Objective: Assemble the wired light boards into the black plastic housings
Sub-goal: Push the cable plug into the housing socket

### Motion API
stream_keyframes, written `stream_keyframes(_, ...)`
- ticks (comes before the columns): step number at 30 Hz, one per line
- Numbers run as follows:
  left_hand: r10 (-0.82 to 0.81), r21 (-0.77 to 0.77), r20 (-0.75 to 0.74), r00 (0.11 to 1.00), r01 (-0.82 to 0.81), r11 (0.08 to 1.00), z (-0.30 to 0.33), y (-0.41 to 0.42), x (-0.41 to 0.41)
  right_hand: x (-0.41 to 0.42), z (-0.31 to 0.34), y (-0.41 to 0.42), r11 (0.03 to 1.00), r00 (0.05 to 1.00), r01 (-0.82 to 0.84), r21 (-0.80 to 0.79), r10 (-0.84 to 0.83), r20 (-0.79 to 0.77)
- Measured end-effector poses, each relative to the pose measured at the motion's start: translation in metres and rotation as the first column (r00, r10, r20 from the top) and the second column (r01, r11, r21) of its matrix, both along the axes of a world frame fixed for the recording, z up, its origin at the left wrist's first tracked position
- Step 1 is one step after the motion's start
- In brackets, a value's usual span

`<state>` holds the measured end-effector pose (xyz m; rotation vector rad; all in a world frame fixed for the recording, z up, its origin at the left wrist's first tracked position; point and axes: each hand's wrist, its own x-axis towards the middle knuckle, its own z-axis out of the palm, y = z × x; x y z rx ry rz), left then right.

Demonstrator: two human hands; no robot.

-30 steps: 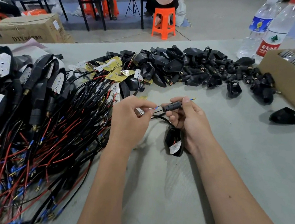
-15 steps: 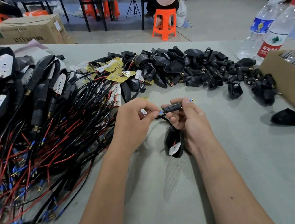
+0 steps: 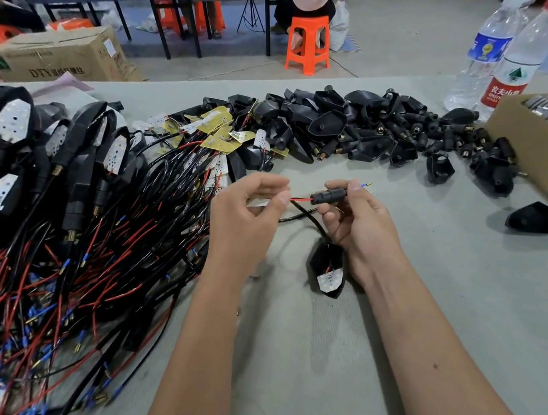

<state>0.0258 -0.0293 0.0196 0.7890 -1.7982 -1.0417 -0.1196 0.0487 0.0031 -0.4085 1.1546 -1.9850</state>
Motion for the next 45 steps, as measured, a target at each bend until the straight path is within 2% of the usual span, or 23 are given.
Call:
stream_keyframes(3,0.003,0.019,-0.025,1.0,-0.003,1.0,0.001,-0.005,0.007,-0.004,0.001,0.0,0.999,0.996,0.011,-0.043,-0.007,0.087)
stream_keyframes(7,-0.013,0.013,-0.016,1.0,0.013,1.0,0.001,-0.005,0.009,-0.003,0.0,0.001,0.999,0.997,-0.01,-0.036,0.012,0.07)
stream_keyframes(17,0.043,-0.274,0.196,0.98,0.013,0.962,-0.003,-0.003,-0.003,-0.004,0.001,0.003,1.0,0.999,-0.03,-0.009,0.029,-0.03)
stream_keyframes(22,0.098,-0.359,0.338,0.936,0.032,0.933,-0.006,-0.001,-0.003,-0.004,0.0,0.003,0.994,0.997,-0.046,-0.099,0.052,0.056)
stream_keyframes(29,0.127,-0.386,0.289,0.949,-0.006,0.923,-0.002,0.006,-0.008,-0.001,0.0,0.003,0.996,0.994,-0.073,-0.056,0.068,-0.08)
stream_keyframes(36,0.061,-0.334,0.26,0.964,0.03,0.942,-0.003,0.003,-0.008,0.0,0.002,0.004,0.993,0.992,-0.107,-0.04,0.104,-0.067)
stream_keyframes(40,-0.038,-0.241,0.244,0.969,0.099,0.965,-0.007,0.005,-0.011,-0.002,0.003,0.004,0.994,0.998,-0.067,-0.09,0.068,0.013)
stream_keyframes(45,-0.099,-0.074,0.136,0.986,0.11,0.991,-0.007,0.001,-0.006,-0.003,0.001,0.004,0.993,0.998,-0.066,-0.102,0.067,0.01)
